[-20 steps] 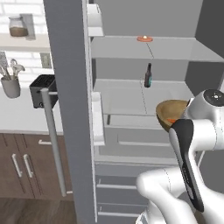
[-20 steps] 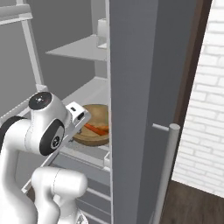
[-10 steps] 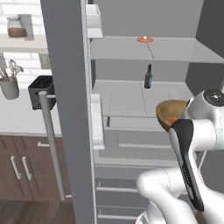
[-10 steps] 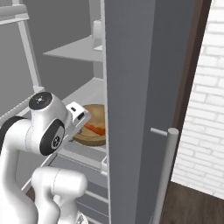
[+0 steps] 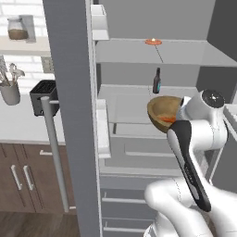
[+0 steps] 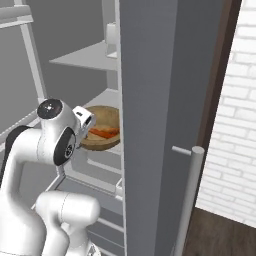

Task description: Pick the chicken drumstick and carrot from their plates and place them in the bowl. Then put the bowl in the fridge.

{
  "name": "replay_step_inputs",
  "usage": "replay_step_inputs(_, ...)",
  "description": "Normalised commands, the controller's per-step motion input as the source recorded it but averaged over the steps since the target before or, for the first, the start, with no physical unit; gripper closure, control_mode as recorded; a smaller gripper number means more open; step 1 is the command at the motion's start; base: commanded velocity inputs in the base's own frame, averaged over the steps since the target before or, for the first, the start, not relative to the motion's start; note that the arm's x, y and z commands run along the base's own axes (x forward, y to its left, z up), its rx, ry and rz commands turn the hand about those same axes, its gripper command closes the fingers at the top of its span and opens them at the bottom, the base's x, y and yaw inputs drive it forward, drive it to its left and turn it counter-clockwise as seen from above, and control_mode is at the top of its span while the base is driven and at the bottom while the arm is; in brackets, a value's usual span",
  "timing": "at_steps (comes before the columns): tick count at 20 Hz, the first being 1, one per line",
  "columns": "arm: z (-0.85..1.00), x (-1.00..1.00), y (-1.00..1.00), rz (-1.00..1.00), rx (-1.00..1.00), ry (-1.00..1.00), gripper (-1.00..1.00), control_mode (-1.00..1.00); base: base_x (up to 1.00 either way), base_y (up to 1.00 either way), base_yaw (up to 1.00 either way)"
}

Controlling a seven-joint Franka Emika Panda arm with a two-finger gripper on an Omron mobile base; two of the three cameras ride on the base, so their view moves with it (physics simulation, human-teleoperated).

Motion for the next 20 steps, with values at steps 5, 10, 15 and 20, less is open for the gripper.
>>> replay_step_inputs(5, 0.0, 1.0, 0.0, 0.21, 0.0, 0.0, 1.0, -1.0, 0.0, 0.0, 0.0)
replay_step_inputs(10, -0.21, 0.99, 0.04, 0.15, -0.08, -0.05, 1.0, -1.0, 0.0, 0.0, 0.0)
replay_step_inputs(15, -0.18, 0.98, 0.0, 0.02, -0.05, -0.01, 1.0, -1.0, 0.0, 0.0, 0.0)
replay_step_inputs(20, -0.17, 0.7, 0.0, 0.0, 0.0, 0.0, 1.0, -1.0, 0.0, 0.0, 0.0)
